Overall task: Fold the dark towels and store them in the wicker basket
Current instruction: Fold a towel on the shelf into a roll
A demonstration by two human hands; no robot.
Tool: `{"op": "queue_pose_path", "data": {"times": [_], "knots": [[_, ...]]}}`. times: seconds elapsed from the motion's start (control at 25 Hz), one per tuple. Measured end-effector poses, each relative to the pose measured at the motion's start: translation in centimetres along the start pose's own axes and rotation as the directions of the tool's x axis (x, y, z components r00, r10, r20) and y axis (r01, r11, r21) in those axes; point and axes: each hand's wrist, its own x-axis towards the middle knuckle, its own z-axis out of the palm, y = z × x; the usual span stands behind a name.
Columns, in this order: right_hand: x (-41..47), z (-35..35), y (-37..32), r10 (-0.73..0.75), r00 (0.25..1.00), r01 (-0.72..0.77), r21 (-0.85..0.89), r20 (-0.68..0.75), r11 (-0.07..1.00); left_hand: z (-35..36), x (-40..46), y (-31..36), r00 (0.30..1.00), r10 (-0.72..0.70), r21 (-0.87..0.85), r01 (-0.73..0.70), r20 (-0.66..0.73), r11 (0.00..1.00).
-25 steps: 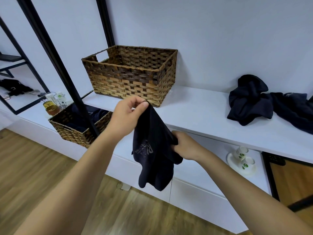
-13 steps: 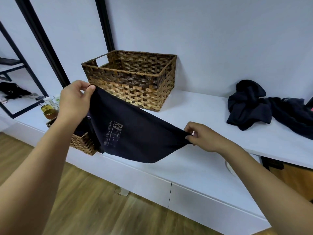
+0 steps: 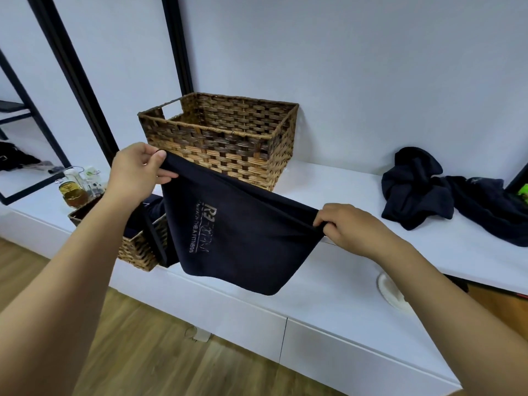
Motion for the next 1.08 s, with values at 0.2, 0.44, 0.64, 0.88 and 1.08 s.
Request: {"op": "queue_pose_path", "data": {"times": [0.2, 0.44, 0.64, 0.88, 1.08], "knots": [[-0.1, -2.0, 0.2, 0.091, 0.990, -0.110, -0.195, -0.105, 0.975, -0.4, 1.3, 1.4, 0.997, 0.041, -0.083, -0.036, 0.058, 0.996], [0.4, -9.5, 0.9, 0.250, 0.880, -0.237, 0.083, -0.403, 0.968, -0.7, 3.6, 5.2, 0.977, 0.107, -0.220, -0.065, 0.186, 0.973], [-0.6, -14.9, 1.9, 0.365, 0.763, -0.311, 0.193, -0.533, 0.931, 1.3, 5.8, 9.9, 0.929, 0.192, -0.084, -0.174, 0.318, 0.981], [-3.4, -17.4, 3.8, 0.419, 0.778, -0.380, 0.180, -0.469, 0.907, 5.9, 7.3, 14.6, 0.905, 0.266, 0.077, -0.307, 0.332, 0.949], [-6.6, -20.3, 5.4, 0.535, 0.661, -0.371, 0.392, -0.525, 0.842, 8.2, 7.1, 16.7, 0.882, 0.291, -0.055, -0.292, 0.370, 0.955]]}}
